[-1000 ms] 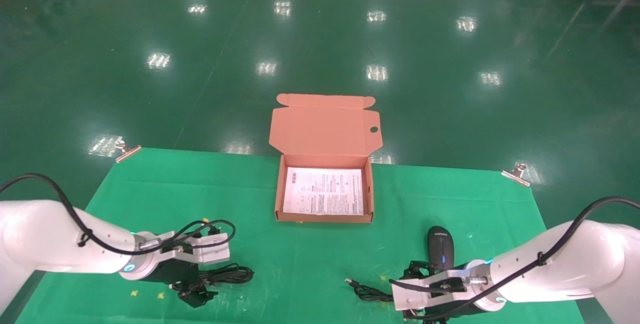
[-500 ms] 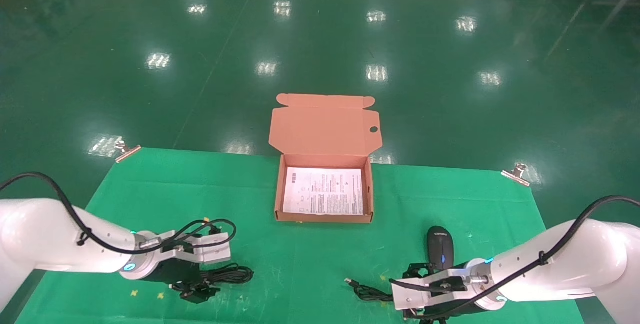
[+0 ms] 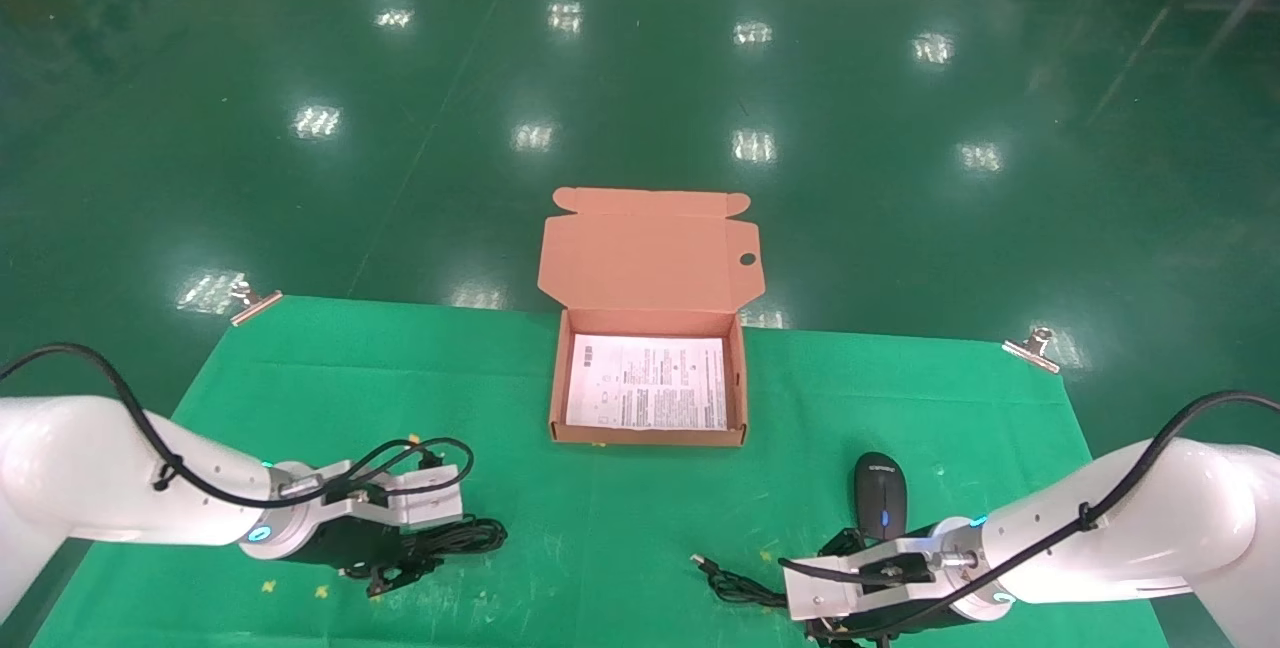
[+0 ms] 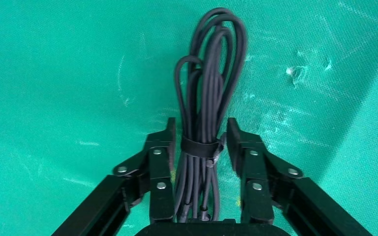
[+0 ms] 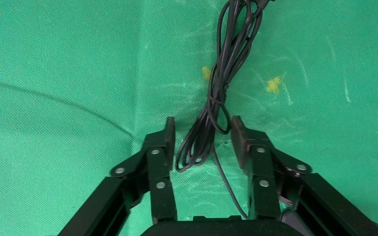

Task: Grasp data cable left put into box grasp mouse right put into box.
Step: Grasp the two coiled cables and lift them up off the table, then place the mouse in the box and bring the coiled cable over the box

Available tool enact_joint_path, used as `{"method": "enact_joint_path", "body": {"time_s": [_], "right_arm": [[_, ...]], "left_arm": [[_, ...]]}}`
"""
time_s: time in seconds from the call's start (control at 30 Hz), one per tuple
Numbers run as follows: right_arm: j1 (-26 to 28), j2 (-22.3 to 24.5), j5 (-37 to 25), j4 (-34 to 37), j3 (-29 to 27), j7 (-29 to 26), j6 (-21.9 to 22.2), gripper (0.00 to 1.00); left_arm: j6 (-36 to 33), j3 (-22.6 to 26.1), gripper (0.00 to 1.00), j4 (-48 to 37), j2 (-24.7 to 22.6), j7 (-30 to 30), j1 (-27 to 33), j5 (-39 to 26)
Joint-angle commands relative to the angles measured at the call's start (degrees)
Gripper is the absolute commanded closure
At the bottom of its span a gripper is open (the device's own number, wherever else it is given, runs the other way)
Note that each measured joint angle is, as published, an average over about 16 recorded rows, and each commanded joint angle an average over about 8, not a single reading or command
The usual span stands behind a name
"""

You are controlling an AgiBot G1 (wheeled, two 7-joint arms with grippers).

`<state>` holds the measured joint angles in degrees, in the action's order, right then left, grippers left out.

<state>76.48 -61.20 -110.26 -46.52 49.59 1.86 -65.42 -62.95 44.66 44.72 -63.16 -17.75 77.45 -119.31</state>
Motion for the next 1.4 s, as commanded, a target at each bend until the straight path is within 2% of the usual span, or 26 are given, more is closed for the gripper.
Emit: {"method": "enact_joint_path", "body": {"time_s": [0.03, 0.57, 0.8, 1.03, 1.2, 1.4], "right_arm": [[-0.01, 0.01, 0.0, -0.03, 0.0, -0.01, 0.0, 1.0], [0.55, 0.86, 0.53, -0.53, -0.64, -0.61, -0.04, 1.0], [3.37, 6.72, 3.27, -6.7, -4.73, -5.77, 0.57, 1.0], [8.53, 11.2, 3.16, -15.23, -8.92, -10.92, 3.68, 1.0], [13.57, 9.54, 2.83, -17.33, -10.76, -10.96, 6.29, 1.0], [18.9, 3.91, 4.42, -14.12, -12.04, -7.57, 9.39, 1.0]], "left_arm": [[-0.03, -0.01, 1.0, 0.02, 0.01, 0.0, 0.01, 0.01], [-0.16, -0.02, 1.0, 0.62, 0.11, 0.36, 0.24, 0.06], [-0.57, -0.99, 1.0, 7.16, 2.5, 1.69, 2.19, 0.68], [1.26, -2.41, 1.0, 17.71, 5.37, 0.63, 4.44, -1.17], [4.1, -3.19, 1.0, 23.79, 5.46, -1.32, 5.88, -4.58], [7.53, -3.93, 1.0, 27.01, 3.52, -3.96, 8.15, -9.45]]}}
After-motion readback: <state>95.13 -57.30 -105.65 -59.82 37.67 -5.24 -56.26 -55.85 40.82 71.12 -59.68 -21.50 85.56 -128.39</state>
